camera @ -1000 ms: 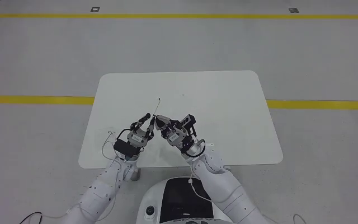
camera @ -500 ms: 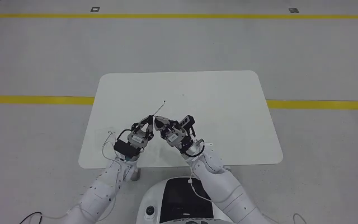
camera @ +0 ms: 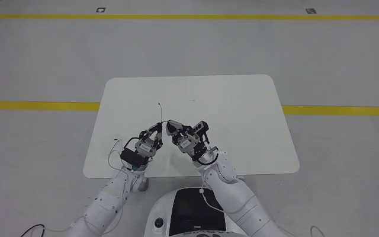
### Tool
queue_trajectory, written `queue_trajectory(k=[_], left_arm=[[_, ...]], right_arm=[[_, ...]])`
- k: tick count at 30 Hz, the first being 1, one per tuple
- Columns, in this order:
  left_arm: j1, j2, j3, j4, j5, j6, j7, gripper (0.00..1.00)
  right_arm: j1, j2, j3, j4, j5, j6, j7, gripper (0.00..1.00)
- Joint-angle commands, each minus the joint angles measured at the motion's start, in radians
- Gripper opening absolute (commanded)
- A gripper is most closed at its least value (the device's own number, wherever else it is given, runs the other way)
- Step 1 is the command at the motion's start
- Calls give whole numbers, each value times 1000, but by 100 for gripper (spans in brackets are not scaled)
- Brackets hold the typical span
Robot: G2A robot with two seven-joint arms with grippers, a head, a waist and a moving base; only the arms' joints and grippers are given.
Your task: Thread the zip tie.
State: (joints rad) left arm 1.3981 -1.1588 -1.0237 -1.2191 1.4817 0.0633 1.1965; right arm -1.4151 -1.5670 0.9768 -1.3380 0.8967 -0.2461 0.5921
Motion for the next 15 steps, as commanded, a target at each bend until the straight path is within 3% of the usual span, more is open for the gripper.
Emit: queue_trajectory(k=[1, 15], left_arm=[[1, 0, 0, 1, 3, -3, 0, 0], [-1, 0, 6, 9, 42, -34, -7, 0]], right_arm=[[0, 0, -1, 1, 0, -1, 0, 0], [0, 2, -4, 0, 2, -4, 6, 0]])
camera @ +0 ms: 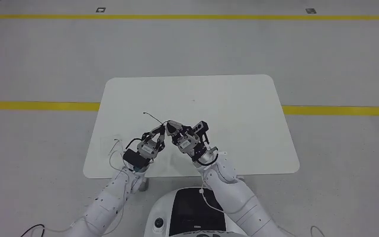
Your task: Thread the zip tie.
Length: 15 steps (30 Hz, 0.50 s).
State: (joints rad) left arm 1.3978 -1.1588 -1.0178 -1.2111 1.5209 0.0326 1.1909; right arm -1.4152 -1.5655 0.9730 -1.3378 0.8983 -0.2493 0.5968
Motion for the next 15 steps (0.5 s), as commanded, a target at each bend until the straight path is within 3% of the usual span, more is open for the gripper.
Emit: queue_trajectory(k=[1, 15], left_arm=[[-1, 0, 0, 2, 5, -5, -2, 0], [-4, 4, 3, 7, 43, -25, -21, 0]], right_arm=[[0, 0, 0, 0, 1, -1, 2, 0], [4, 1, -2, -5, 3, -6, -1, 0]])
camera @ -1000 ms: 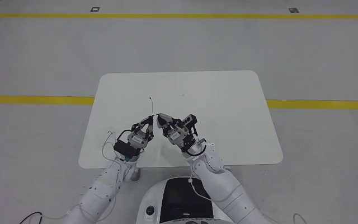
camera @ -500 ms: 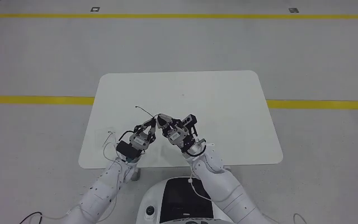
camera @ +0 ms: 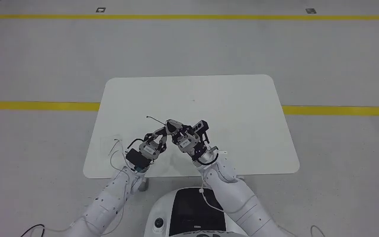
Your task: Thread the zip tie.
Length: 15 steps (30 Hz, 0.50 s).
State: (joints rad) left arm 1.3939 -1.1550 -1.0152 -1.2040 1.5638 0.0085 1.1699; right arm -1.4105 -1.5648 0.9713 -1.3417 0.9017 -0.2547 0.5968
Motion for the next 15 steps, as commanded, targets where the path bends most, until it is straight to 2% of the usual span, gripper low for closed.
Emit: queue_trajectory(k=[1, 15], left_arm=[[0, 0, 0, 0, 0, -1, 0, 0], [0, 7, -1, 5, 6, 4, 0, 0]], right_arm=[[0, 0, 0, -2, -1, 0, -2, 0], [-5, 3, 8, -15, 3, -9, -6, 0]])
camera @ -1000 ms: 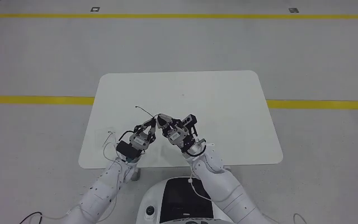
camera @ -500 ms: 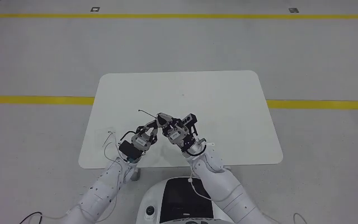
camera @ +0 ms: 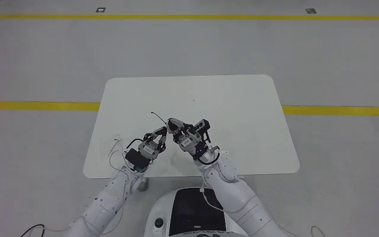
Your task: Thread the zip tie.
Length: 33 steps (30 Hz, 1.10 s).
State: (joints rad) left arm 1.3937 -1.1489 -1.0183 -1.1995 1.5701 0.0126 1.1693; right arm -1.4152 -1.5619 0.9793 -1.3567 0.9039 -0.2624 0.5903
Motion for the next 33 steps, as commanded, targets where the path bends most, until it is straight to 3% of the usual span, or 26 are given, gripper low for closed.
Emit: queue_trajectory(k=[1, 14, 33], left_arm=[[0, 2, 4, 2, 0, -1, 1, 0], [-15, 31, 49, 7, 0, 21, -4, 0], [-16, 45, 66, 3, 0, 27, -15, 0]], right_arm=[[-1, 0, 1, 0, 2, -2, 1, 0], [-10, 3, 11, -5, 18, -17, 12, 0], [-22, 8, 23, -23, 26, -31, 22, 0]])
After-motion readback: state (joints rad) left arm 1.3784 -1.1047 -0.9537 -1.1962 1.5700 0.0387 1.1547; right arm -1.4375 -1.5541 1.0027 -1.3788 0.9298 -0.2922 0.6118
